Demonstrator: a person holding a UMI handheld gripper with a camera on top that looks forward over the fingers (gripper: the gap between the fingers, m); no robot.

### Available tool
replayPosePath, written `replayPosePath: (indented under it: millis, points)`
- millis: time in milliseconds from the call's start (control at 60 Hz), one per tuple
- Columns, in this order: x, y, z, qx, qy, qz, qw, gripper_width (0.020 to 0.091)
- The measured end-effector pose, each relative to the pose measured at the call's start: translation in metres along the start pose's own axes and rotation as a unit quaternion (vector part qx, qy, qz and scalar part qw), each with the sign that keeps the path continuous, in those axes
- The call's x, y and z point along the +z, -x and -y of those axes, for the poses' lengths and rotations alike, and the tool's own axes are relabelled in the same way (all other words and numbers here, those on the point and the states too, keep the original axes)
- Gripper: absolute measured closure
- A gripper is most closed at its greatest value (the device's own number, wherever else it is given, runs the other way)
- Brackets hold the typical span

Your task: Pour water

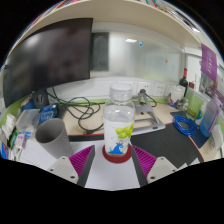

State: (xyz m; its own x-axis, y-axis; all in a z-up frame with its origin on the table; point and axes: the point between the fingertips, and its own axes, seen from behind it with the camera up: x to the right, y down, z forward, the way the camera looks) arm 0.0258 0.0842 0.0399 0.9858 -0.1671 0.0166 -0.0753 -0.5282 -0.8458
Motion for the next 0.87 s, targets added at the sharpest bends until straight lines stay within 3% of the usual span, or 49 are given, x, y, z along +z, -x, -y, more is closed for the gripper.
replayPosePath:
  millis: [133, 283, 567, 867]
  points:
    - [-0.048, 0.008, -0.026, -0.004, 0.052, 0.029, 0.998, 0.0376]
    - [-0.105, 0.02, -0.02, -0.003, 0.077, 0.074, 0.994, 0.0373]
    - [-0.153, 0.02, 0.025, -0.052, 0.058, 0.086, 0.993, 0.0382]
    - [-0.169, 0.014, 0.042, -0.047, 0.048, 0.088, 0.994, 0.0375]
